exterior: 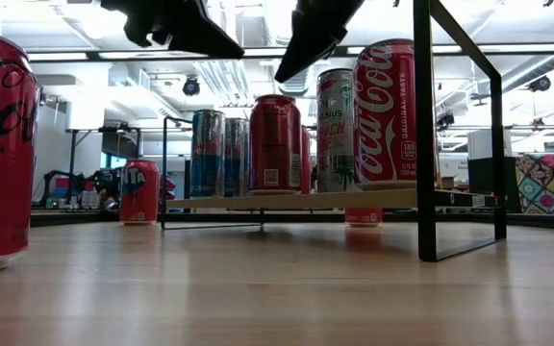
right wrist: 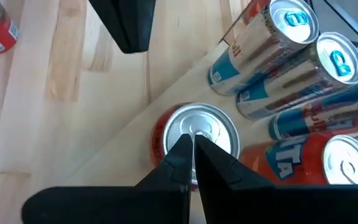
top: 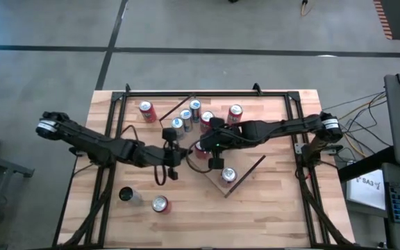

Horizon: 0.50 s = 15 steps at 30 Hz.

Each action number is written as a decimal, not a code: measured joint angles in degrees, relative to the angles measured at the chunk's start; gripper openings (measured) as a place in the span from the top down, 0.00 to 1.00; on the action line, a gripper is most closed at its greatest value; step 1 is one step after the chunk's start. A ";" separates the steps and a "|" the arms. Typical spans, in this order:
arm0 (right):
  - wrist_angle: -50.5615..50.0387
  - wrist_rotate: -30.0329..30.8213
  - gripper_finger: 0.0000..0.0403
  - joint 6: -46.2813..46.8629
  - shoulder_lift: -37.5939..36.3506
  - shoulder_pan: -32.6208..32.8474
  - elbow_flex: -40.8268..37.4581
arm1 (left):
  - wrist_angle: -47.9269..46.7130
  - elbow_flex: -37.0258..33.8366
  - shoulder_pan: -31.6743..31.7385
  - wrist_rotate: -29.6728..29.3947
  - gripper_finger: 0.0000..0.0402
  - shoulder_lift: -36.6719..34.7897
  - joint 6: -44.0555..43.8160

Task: Place canned beverage on shelf
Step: Put the right soda can on the shelf

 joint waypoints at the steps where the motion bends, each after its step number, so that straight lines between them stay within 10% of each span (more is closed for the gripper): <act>1: 0.56 -0.23 0.98 -0.14 0.00 0.00 -0.32 | 2.20 -1.46 0.12 0.49 1.00 -0.33 0.00; 15: 1.25 -0.19 0.98 0.01 0.00 0.07 -1.46 | 17.03 -8.23 1.93 0.40 1.00 -0.44 2.05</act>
